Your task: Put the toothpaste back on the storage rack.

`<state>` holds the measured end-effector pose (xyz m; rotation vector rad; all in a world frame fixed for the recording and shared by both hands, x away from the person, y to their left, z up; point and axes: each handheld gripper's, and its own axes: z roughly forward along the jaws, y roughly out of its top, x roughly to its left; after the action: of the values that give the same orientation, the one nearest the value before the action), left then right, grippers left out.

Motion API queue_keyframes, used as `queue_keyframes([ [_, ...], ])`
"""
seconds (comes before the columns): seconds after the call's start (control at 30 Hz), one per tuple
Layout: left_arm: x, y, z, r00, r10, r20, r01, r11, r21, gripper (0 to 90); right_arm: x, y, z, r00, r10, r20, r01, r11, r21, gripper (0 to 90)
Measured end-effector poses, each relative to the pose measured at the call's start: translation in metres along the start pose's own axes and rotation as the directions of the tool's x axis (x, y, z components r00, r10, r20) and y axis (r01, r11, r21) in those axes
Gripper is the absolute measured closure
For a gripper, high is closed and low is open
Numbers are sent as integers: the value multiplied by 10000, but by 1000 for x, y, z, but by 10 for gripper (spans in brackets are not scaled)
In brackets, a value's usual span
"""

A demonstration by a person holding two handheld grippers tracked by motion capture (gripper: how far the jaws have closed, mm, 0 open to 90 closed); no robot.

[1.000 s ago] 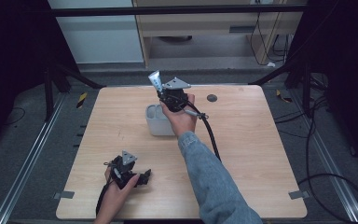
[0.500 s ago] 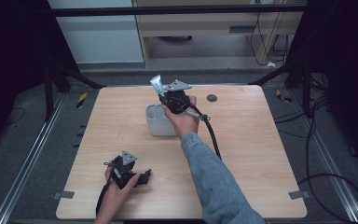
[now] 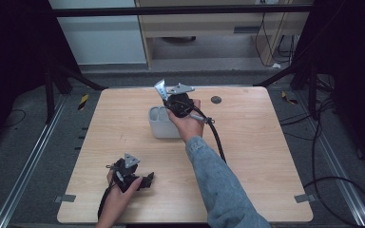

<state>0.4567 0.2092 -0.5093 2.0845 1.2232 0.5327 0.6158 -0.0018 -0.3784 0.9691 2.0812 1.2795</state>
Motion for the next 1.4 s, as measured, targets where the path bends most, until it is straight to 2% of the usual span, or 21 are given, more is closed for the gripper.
queue_keyframes([
  [1.07,0,0,0,10000,-3,2,3,10000,1,0,1,-11,3,10000,67,-58,-62,9958,908,782],
  [1.27,0,0,0,10000,1,1,-1,10000,1,0,3,-13,6,9999,135,-48,-128,9932,1157,782],
  [1.4,0,0,0,10000,4,1,-4,10000,4,0,5,-14,9,10000,-14,-49,21,9902,1398,782],
])
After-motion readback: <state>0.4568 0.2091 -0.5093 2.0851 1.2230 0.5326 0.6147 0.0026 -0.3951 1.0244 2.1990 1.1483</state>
